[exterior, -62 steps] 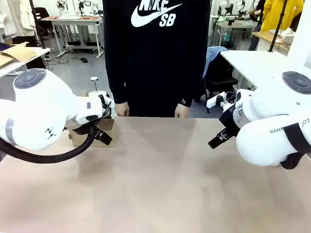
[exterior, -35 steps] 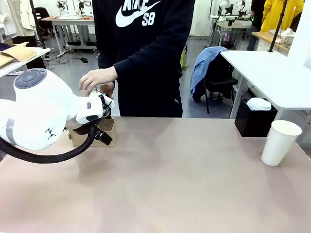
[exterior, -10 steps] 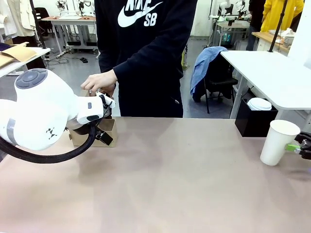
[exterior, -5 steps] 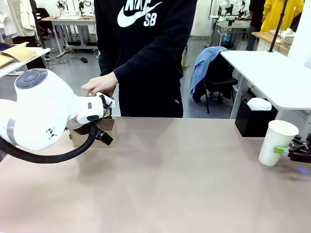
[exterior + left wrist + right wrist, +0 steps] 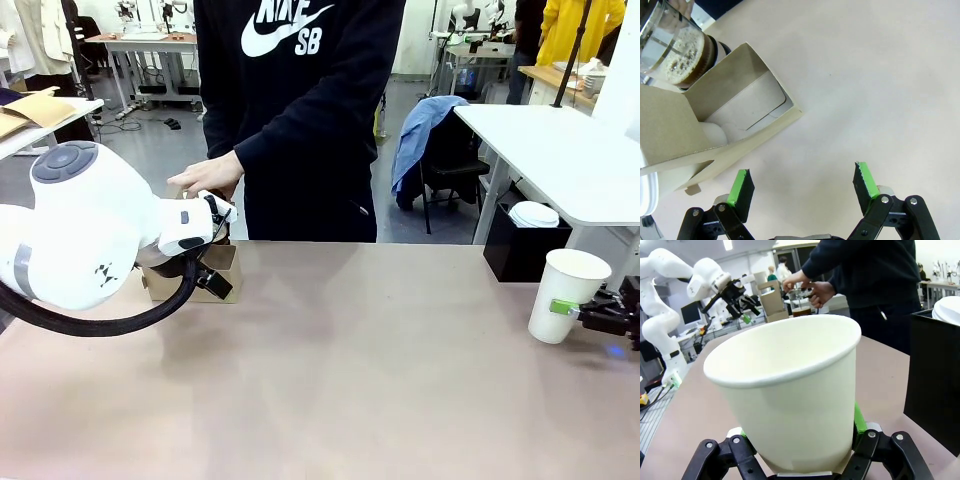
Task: Pour a drink into a cup and package it in a carrier.
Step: Pick up the 600 ml Paper Cup and place it in the middle top area of the table.
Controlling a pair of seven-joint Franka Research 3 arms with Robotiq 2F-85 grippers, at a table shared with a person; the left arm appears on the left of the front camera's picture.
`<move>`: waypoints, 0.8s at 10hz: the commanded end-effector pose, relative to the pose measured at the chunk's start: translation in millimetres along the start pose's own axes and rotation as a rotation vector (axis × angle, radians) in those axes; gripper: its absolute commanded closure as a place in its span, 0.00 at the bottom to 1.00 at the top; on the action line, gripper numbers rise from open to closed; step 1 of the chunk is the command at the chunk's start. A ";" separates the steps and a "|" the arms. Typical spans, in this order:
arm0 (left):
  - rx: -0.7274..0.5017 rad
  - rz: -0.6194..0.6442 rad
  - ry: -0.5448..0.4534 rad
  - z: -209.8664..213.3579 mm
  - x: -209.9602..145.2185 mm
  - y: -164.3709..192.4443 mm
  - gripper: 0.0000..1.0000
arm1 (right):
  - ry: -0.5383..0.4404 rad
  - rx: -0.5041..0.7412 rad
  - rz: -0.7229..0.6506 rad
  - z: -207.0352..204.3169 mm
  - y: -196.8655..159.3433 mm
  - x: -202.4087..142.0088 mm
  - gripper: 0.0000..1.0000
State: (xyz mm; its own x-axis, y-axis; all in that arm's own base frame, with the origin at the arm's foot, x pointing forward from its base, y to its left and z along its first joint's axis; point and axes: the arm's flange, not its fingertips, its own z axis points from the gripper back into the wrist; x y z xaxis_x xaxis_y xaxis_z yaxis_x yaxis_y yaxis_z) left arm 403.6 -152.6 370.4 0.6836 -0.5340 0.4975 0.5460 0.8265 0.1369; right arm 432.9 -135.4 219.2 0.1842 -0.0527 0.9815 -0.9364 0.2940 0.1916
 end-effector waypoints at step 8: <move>-0.001 0.001 0.000 0.1 -0.4 0.6 0.00 | -0.033 -0.194 0.014 -59.5 93.3 123.9 0.20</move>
State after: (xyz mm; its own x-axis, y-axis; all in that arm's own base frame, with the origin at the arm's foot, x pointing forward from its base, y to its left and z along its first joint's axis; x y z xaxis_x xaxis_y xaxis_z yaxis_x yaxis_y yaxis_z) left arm 403.5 -152.7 370.4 0.6833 -0.5344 0.4976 0.5463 0.8263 0.1372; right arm 391.0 -94.1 326.1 0.1315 -0.0865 0.9875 -0.9026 0.4014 0.1554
